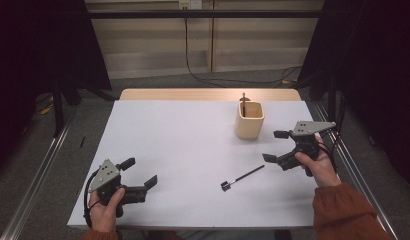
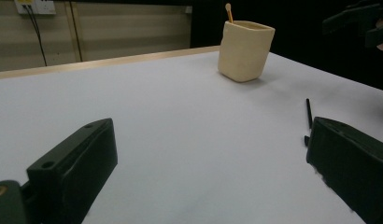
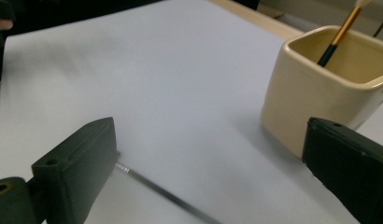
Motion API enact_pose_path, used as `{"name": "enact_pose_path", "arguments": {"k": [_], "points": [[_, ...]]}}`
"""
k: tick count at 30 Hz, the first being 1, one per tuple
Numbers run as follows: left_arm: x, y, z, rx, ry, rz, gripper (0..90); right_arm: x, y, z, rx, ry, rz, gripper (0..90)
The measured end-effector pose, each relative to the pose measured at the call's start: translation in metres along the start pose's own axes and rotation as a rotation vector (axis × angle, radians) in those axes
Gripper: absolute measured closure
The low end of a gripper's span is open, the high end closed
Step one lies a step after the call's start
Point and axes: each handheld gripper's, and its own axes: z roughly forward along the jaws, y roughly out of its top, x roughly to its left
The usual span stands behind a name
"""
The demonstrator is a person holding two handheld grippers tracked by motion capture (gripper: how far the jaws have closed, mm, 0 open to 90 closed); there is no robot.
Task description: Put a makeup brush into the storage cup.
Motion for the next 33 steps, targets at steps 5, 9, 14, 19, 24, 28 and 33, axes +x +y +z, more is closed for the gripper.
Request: {"name": "enact_pose_path", "arguments": {"k": [5, 9, 14, 19, 24, 28, 33], "points": [[0.0, 0.0, 0.0, 0.004, -0.004, -0.002, 1.9, 0.001, 0.006, 0.004, 0.106, 0.041, -0.036, 3.8], [0.0, 0.0, 0.0, 0.001, -0.005, -0.003, 1.9, 0.0, 0.009, 0.01, 0.167, 0.071, -0.053, 5.3], [0.0, 0.0, 0.0, 0.003, -0.005, -0.007, 1.9, 0.001, 0.014, 0.019, 0.217, 0.077, -0.077, 7.9], [0.0, 0.0, 0.001, 0.004, -0.007, -0.004, 1.9, 0.002, 0.018, 0.03, 0.308, 0.092, -0.131, 6.3], [0.0, 0.0, 0.001, 0.004, -0.008, -0.005, 1.9, 0.004, 0.019, 0.039, 0.434, 0.13, -0.16, 6.4], [0.0, 0.0, 0.001, 0.001, -0.012, -0.009, 1.9, 0.005, 0.019, 0.044, 0.529, 0.147, -0.175, 5.6], [0.001, 0.0, 0.001, -0.001, -0.009, -0.01, 1.9, 0.005, 0.02, 0.047, 0.61, 0.175, -0.186, 4.5]]}}
